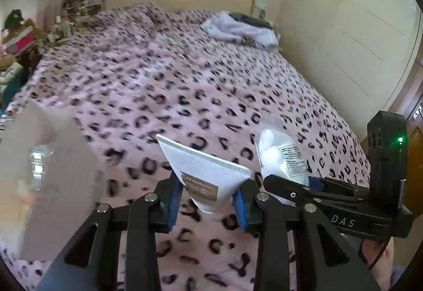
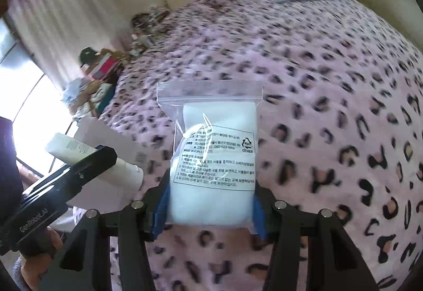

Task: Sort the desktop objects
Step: 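Carry cream tube with left tool while right tool carries cotton-pad packet into the white box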

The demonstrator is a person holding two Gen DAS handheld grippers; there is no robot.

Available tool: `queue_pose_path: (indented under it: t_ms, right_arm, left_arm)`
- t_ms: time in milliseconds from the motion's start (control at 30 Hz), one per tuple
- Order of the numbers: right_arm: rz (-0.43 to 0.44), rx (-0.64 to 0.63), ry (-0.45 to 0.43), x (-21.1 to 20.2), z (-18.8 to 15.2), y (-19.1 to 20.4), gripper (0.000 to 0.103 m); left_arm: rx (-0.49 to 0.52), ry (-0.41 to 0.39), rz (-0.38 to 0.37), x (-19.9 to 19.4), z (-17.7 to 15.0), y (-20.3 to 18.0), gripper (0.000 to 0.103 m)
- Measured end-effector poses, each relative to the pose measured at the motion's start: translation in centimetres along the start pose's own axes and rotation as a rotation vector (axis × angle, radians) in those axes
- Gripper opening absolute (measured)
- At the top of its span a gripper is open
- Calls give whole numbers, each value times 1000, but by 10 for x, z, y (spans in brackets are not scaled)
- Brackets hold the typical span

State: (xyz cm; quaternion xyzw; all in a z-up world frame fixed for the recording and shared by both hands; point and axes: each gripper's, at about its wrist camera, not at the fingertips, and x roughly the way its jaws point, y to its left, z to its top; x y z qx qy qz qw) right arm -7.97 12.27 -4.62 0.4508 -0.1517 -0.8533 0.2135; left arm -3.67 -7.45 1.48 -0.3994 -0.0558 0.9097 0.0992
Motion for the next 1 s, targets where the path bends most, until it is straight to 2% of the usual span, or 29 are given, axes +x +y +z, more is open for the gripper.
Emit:
queue_pose_path:
  t_ms: [367,500,633,867,1000]
  right_arm:
    - [162,-217,25,12,34,148,53]
    - [206,-281,60,29,43,194,53]
    - [258,-311,120,55,51,232,53]
    - [254,-359,211,99,51,265,53]
    - [241,-359,253,118,42,271,53]
  left_arm:
    - [-111,-95,163,-101,20,91,35]
    - [-158,-99,191,-120,21,126,35]
    - [-192,-91,193,-123,18,149,34]
    - [-249,-61,195,-113,3,183,34]
    - [-283,-35,186,-99,-8,197,34]
